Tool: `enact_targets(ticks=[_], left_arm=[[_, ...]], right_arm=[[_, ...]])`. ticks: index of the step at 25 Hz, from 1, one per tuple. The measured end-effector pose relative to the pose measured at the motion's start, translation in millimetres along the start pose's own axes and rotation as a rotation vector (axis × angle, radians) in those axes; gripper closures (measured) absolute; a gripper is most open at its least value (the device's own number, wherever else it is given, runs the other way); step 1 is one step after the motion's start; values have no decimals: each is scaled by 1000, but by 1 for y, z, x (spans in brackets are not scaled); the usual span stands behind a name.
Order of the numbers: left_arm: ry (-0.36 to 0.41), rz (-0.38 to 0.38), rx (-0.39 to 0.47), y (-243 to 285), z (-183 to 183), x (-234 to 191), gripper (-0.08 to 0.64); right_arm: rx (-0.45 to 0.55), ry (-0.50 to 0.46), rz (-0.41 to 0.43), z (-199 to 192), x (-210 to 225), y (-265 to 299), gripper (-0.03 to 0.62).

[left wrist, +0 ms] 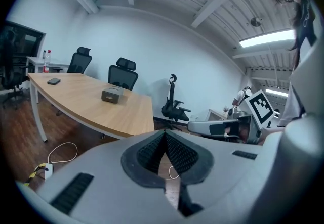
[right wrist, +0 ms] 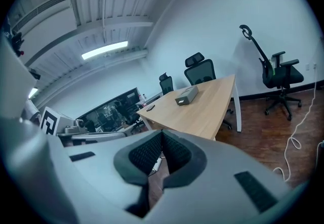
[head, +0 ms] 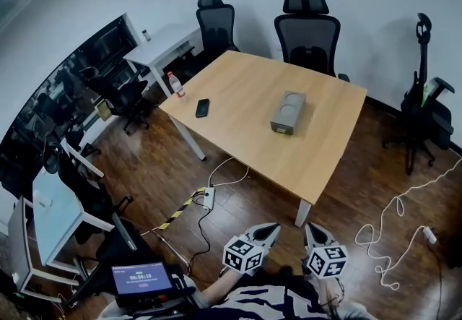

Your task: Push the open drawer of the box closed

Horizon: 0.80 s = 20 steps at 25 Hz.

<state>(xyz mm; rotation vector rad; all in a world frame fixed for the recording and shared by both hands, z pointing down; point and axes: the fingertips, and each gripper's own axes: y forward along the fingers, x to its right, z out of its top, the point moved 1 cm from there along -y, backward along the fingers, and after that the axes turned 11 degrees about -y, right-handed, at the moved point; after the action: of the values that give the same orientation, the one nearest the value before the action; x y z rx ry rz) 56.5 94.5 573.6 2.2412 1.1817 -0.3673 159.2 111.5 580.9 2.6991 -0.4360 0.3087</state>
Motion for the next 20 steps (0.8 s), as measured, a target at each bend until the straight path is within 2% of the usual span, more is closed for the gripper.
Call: enact_targets(ticks=[7,20], left_arm=[[-30,39,49,-25,9,-23,561],[-42,41,84,-43,27,-54,561]], right_arm=[[-16,-39,39,7,-27,13,595],[-20,-58,63,16,-55,41,595]])
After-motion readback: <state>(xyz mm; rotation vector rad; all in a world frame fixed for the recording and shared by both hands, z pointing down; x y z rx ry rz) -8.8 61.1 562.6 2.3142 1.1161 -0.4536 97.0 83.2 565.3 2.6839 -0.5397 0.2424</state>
